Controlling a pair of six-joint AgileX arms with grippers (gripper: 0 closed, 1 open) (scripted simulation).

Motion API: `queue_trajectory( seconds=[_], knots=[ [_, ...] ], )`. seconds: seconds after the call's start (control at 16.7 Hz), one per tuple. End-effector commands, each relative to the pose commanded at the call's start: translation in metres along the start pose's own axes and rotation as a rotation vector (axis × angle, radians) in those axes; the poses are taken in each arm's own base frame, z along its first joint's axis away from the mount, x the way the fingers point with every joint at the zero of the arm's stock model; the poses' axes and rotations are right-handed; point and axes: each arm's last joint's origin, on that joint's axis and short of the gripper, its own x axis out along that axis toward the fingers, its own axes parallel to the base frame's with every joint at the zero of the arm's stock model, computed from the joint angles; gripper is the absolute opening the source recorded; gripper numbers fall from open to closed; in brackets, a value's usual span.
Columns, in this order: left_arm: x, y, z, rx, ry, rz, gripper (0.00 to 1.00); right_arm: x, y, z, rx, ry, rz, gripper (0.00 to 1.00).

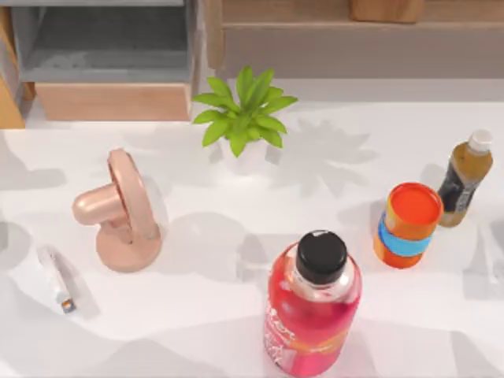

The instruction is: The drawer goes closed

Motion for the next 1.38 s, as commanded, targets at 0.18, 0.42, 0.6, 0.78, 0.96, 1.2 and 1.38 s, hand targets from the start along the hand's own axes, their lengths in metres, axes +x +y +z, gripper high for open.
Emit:
queue_trajectory(
  seconds=[0.18, 0.42, 0.6, 0.78, 0.96, 1.2, 1.38],
  knots=[
    [0.028, 0.004, -0.001, 0.007, -0.001, 0.012, 0.00, 0.000, 0.000, 0.000, 0.000, 0.000, 0.000, 1.00],
    [0.053, 0.005, 0.001, 0.004, -0.001, 0.008, 0.00, 0.000, 0.000, 0.000, 0.000, 0.000, 0.000, 1.00],
    [0.054, 0.004, 0.001, 0.003, -0.001, 0.007, 0.00, 0.000, 0.000, 0.000, 0.000, 0.000, 0.000, 1.00],
    [0.054, 0.004, 0.001, 0.003, -0.001, 0.007, 0.15, 0.000, 0.000, 0.000, 0.000, 0.000, 0.000, 1.00],
    [0.054, 0.004, 0.001, 0.003, -0.001, 0.007, 0.38, 0.000, 0.000, 0.000, 0.000, 0.000, 0.000, 1.00],
    [0.054, 0.004, 0.001, 0.003, -0.001, 0.007, 0.68, 0.000, 0.000, 0.000, 0.000, 0.000, 0.000, 1.00],
    [0.054, 0.004, 0.001, 0.003, -0.001, 0.007, 0.90, 0.000, 0.000, 0.000, 0.000, 0.000, 0.000, 1.00]
  ],
)
